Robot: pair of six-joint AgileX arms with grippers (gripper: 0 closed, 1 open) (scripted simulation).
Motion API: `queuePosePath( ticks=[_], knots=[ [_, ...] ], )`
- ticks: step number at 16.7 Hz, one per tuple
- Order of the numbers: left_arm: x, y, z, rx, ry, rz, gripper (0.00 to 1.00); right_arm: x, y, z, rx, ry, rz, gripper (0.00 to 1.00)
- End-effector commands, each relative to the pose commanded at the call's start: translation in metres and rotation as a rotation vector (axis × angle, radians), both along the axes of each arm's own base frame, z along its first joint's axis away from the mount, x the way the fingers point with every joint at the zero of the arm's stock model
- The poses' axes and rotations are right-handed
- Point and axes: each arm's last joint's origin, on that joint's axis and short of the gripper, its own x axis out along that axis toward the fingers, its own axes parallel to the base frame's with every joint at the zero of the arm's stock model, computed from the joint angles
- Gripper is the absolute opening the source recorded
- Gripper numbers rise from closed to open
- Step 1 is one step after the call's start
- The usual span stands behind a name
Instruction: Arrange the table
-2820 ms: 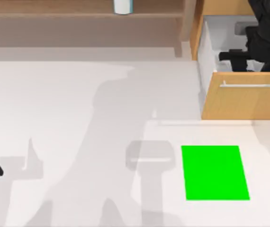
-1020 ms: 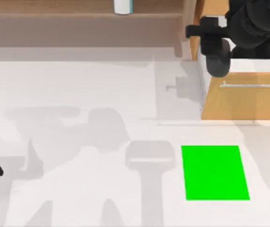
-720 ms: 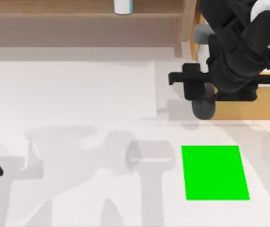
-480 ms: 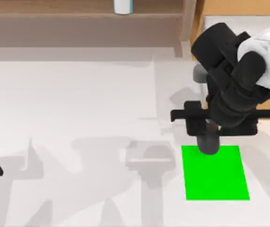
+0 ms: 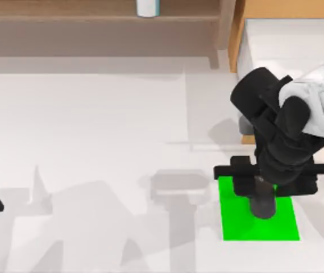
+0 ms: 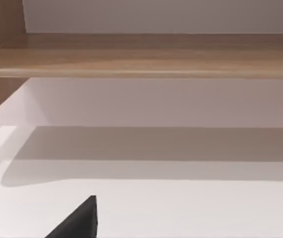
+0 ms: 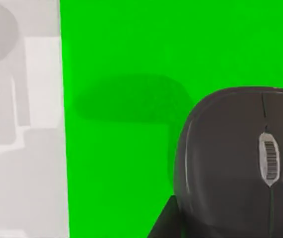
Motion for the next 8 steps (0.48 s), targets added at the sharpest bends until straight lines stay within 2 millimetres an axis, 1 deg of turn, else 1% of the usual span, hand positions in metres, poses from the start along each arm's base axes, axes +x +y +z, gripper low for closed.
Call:
queuePosePath(
  ticks=[8],
  knots=[
    [0.0000, 0.0000, 0.0000, 0.000, 0.000, 0.000, 1.00, 0.0012, 0.0002, 0.0047, 0.011, -0.016, -0.001, 0.00]
  ],
)
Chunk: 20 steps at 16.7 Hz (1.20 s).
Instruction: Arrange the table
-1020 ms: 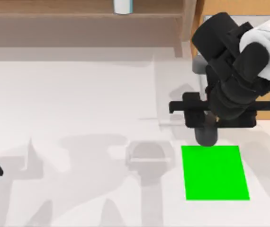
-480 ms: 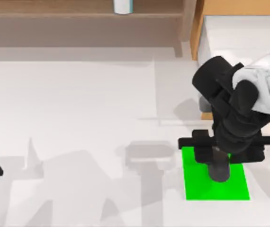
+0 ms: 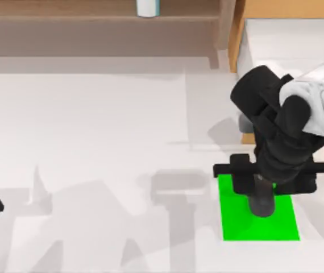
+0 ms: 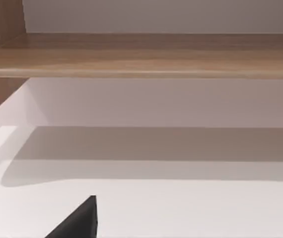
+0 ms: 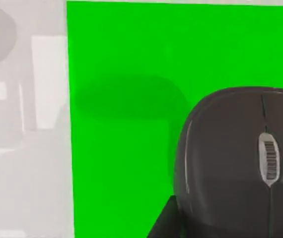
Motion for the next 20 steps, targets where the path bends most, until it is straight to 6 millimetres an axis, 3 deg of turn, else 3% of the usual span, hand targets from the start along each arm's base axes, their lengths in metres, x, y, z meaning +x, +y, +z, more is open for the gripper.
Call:
queuePosePath(
  ticks=[13, 20],
  knots=[
    [0.000, 0.000, 0.000, 0.000, 0.000, 0.000, 1.00, 0.007, 0.004, 0.024, 0.062, -0.101, 0.001, 0.00],
    [0.000, 0.000, 0.000, 0.000, 0.000, 0.000, 1.00, 0.007, 0.005, 0.019, 0.058, -0.096, 0.001, 0.00]
  ],
)
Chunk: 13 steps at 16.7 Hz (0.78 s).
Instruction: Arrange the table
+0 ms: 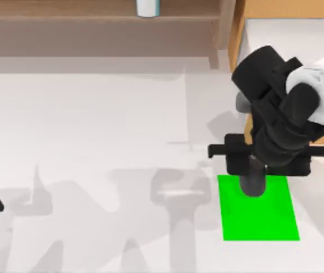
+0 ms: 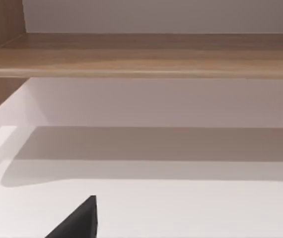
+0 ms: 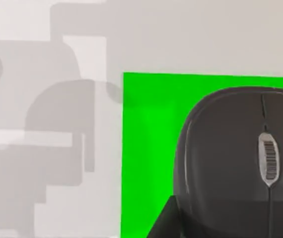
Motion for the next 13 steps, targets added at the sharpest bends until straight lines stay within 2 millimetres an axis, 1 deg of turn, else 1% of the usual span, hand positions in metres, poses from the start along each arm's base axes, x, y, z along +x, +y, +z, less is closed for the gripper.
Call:
queuePosePath(
  ticks=[3, 7, 12, 13],
  knots=[
    [0.000, 0.000, 0.000, 0.000, 0.000, 0.000, 1.00, -0.002, -0.001, -0.011, -0.021, 0.034, 0.000, 0.00],
    [0.000, 0.000, 0.000, 0.000, 0.000, 0.000, 1.00, -0.007, -0.005, -0.034, -0.069, 0.111, 0.000, 0.00],
    [0.000, 0.000, 0.000, 0.000, 0.000, 0.000, 1.00, -0.007, -0.005, -0.034, -0.070, 0.112, 0.000, 0.00],
    [0.000, 0.000, 0.000, 0.000, 0.000, 0.000, 1.00, -0.007, -0.005, -0.034, -0.070, 0.112, 0.000, 0.08]
  ],
)
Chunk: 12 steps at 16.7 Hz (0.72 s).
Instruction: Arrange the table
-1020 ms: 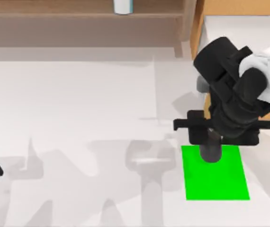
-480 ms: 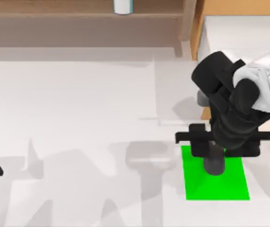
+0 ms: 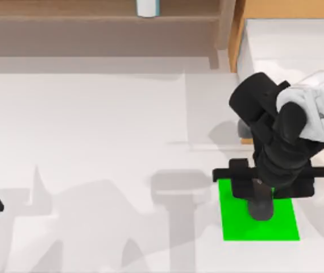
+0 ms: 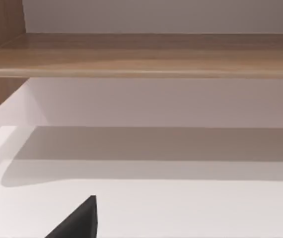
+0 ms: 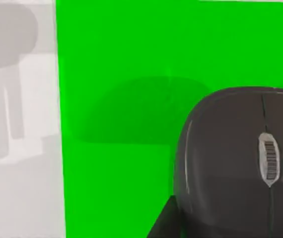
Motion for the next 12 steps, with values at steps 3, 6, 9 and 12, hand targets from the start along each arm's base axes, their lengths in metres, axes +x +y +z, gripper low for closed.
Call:
queuePosePath(
  ticks=[3, 6, 9, 12],
  knots=[
    [0.0000, 0.0000, 0.0000, 0.000, 0.000, 0.000, 1.00, 0.0000, 0.0000, 0.0000, 0.000, 0.000, 0.000, 0.30],
    [0.0000, 0.0000, 0.0000, 0.000, 0.000, 0.000, 1.00, 0.0000, 0.0000, 0.0000, 0.000, 0.000, 0.000, 0.53],
    [0.0000, 0.0000, 0.0000, 0.000, 0.000, 0.000, 1.00, 0.0000, 0.0000, 0.0000, 0.000, 0.000, 0.000, 0.75],
    [0.0000, 0.0000, 0.0000, 0.000, 0.000, 0.000, 1.00, 0.0000, 0.0000, 0.0000, 0.000, 0.000, 0.000, 0.98]
  ],
)
